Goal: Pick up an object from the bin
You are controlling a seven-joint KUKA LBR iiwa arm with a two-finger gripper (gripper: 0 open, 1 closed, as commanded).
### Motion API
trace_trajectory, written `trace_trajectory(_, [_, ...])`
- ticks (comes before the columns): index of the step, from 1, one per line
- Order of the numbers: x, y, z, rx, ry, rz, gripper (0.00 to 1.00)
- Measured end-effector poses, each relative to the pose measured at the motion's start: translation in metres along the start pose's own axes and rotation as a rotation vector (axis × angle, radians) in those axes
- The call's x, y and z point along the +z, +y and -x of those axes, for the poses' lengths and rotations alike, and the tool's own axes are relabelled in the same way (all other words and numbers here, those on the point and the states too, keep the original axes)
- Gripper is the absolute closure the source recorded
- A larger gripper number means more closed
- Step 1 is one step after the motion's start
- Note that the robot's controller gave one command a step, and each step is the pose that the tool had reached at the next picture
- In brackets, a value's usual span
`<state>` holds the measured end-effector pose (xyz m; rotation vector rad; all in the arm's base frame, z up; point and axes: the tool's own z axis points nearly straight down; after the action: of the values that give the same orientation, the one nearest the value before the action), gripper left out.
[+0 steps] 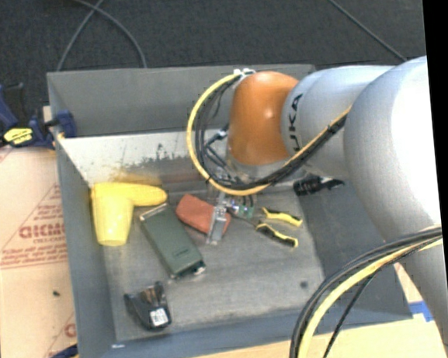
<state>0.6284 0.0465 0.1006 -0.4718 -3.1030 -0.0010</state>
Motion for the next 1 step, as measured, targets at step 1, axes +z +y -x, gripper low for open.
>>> trace_trajectory(1, [0.0298, -0.0089, -0.0020, -0.263, -0.020, 0.007, 0.00])
